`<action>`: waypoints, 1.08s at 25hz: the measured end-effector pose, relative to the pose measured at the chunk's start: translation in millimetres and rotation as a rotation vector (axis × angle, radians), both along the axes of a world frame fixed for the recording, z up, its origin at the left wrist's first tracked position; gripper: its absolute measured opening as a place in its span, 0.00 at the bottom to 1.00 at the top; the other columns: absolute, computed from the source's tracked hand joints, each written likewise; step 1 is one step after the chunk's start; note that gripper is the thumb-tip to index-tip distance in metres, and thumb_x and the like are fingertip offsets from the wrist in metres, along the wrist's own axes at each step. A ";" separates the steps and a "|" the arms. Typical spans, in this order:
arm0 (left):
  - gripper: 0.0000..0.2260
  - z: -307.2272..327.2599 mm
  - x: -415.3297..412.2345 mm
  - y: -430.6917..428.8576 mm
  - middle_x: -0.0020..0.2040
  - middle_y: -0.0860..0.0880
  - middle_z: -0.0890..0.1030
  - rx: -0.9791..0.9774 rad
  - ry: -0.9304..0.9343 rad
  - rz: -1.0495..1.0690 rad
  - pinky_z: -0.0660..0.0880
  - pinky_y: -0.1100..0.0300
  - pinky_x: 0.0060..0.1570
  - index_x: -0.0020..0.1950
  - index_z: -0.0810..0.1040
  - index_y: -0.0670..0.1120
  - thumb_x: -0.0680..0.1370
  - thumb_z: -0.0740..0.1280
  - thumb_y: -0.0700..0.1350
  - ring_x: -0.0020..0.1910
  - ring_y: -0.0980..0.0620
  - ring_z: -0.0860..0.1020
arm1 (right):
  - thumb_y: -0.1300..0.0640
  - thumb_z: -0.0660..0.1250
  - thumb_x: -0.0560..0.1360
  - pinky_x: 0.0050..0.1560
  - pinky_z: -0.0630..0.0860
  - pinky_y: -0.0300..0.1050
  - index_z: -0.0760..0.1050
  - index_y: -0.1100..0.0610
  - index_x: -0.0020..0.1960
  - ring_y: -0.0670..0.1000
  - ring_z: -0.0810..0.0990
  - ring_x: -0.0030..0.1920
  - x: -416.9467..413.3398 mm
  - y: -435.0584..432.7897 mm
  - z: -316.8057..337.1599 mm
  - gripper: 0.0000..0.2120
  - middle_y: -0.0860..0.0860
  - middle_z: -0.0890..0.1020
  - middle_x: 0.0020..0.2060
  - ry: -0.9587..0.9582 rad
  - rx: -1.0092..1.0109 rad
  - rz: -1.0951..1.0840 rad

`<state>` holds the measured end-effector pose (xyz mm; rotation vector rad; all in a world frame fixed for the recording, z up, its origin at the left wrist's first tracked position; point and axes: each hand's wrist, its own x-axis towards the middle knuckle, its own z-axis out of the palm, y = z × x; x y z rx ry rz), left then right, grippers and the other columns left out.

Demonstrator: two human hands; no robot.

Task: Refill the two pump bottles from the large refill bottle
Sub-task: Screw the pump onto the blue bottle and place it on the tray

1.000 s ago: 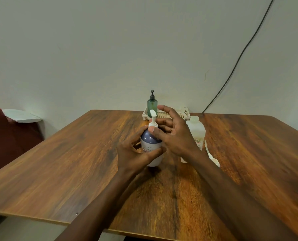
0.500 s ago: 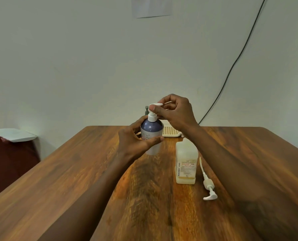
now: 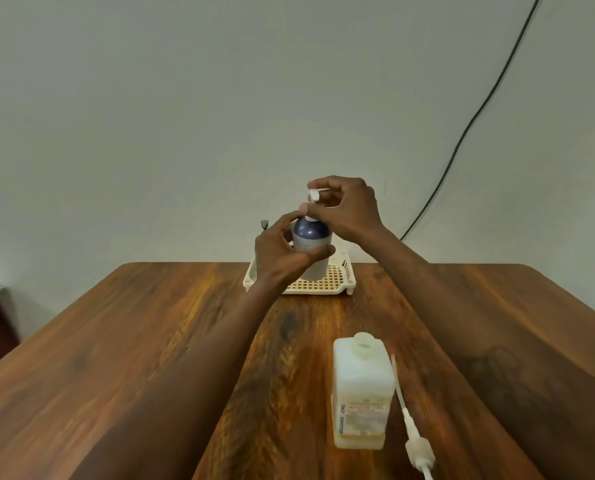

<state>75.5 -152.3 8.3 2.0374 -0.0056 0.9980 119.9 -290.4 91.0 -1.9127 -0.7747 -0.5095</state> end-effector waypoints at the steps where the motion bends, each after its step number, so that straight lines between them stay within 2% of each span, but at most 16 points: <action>1: 0.36 -3.9 16.0 2.2 0.64 0.52 0.82 -0.008 0.031 -0.026 0.74 0.77 0.48 0.71 0.75 0.51 0.66 0.82 0.59 0.55 0.55 0.80 | 0.49 0.80 0.71 0.55 0.83 0.44 0.84 0.52 0.61 0.46 0.86 0.50 16.1 -1.1 -5.7 0.21 0.50 0.87 0.56 0.004 -0.007 -0.013; 3: 0.37 -15.0 46.3 5.4 0.62 0.56 0.81 -0.016 0.089 -0.060 0.73 0.79 0.43 0.70 0.74 0.53 0.65 0.83 0.58 0.53 0.55 0.80 | 0.51 0.80 0.72 0.55 0.83 0.43 0.85 0.53 0.59 0.45 0.85 0.49 45.0 -1.0 -20.1 0.17 0.52 0.87 0.54 0.009 0.017 -0.054; 5: 0.38 -29.2 76.1 6.9 0.62 0.55 0.80 -0.014 0.127 -0.085 0.76 0.75 0.46 0.69 0.74 0.54 0.63 0.84 0.58 0.55 0.54 0.80 | 0.53 0.81 0.71 0.53 0.83 0.43 0.87 0.54 0.55 0.45 0.85 0.46 72.6 2.2 -36.6 0.14 0.52 0.88 0.50 0.008 0.054 -0.109; 9: 0.37 -57.1 122.9 11.8 0.59 0.57 0.80 -0.023 0.154 -0.103 0.76 0.75 0.45 0.67 0.74 0.55 0.62 0.85 0.57 0.54 0.54 0.80 | 0.53 0.82 0.69 0.48 0.82 0.39 0.88 0.55 0.51 0.45 0.85 0.43 118.8 11.8 -62.7 0.13 0.50 0.88 0.46 0.006 0.052 -0.183; 11: 0.38 -68.0 140.7 16.2 0.61 0.54 0.81 -0.034 0.176 -0.093 0.78 0.69 0.51 0.68 0.75 0.54 0.61 0.85 0.57 0.55 0.53 0.80 | 0.53 0.82 0.69 0.48 0.80 0.35 0.87 0.55 0.52 0.45 0.85 0.44 136.9 16.0 -72.8 0.13 0.50 0.88 0.47 0.014 0.016 -0.170; 13: 0.38 -76.5 156.5 19.5 0.62 0.52 0.81 -0.042 0.195 -0.083 0.78 0.64 0.54 0.68 0.75 0.54 0.61 0.85 0.57 0.56 0.53 0.80 | 0.53 0.80 0.71 0.50 0.80 0.35 0.87 0.55 0.54 0.46 0.85 0.47 151.7 18.9 -83.2 0.13 0.51 0.88 0.50 0.017 0.007 -0.166; 17: 0.37 -91.9 178.0 17.9 0.62 0.52 0.82 -0.051 0.217 -0.048 0.74 0.71 0.49 0.67 0.75 0.54 0.61 0.84 0.58 0.53 0.55 0.79 | 0.54 0.79 0.73 0.53 0.80 0.37 0.86 0.55 0.56 0.49 0.85 0.51 172.0 23.0 -99.9 0.13 0.52 0.88 0.53 0.023 0.012 -0.177; 19: 0.37 -97.8 184.9 18.3 0.61 0.53 0.82 -0.080 0.209 -0.043 0.80 0.61 0.54 0.67 0.76 0.54 0.60 0.85 0.58 0.54 0.54 0.81 | 0.54 0.78 0.73 0.57 0.81 0.42 0.86 0.56 0.58 0.50 0.86 0.53 175.7 25.3 -104.1 0.14 0.53 0.87 0.54 0.029 0.011 -0.171; 21: 0.37 -99.0 189.5 19.7 0.60 0.54 0.82 -0.084 0.210 -0.038 0.81 0.50 0.60 0.66 0.76 0.55 0.60 0.85 0.58 0.55 0.52 0.82 | 0.55 0.78 0.74 0.59 0.82 0.45 0.86 0.56 0.59 0.50 0.86 0.53 177.8 26.2 -106.3 0.14 0.53 0.87 0.54 0.038 0.023 -0.157; 24: 0.38 -99.3 192.6 20.5 0.59 0.56 0.81 -0.070 0.226 -0.036 0.79 0.46 0.63 0.67 0.75 0.56 0.61 0.84 0.59 0.57 0.51 0.81 | 0.58 0.78 0.73 0.58 0.83 0.46 0.85 0.56 0.60 0.47 0.86 0.50 180.3 23.8 -108.3 0.16 0.52 0.88 0.50 0.103 0.047 -0.140; 27: 0.47 -100.8 187.6 22.0 0.68 0.50 0.79 -0.081 0.319 -0.042 0.78 0.45 0.65 0.75 0.68 0.54 0.60 0.84 0.63 0.65 0.46 0.78 | 0.59 0.79 0.72 0.55 0.83 0.42 0.84 0.58 0.60 0.45 0.86 0.47 178.4 19.1 -112.6 0.17 0.53 0.88 0.50 0.167 0.040 -0.143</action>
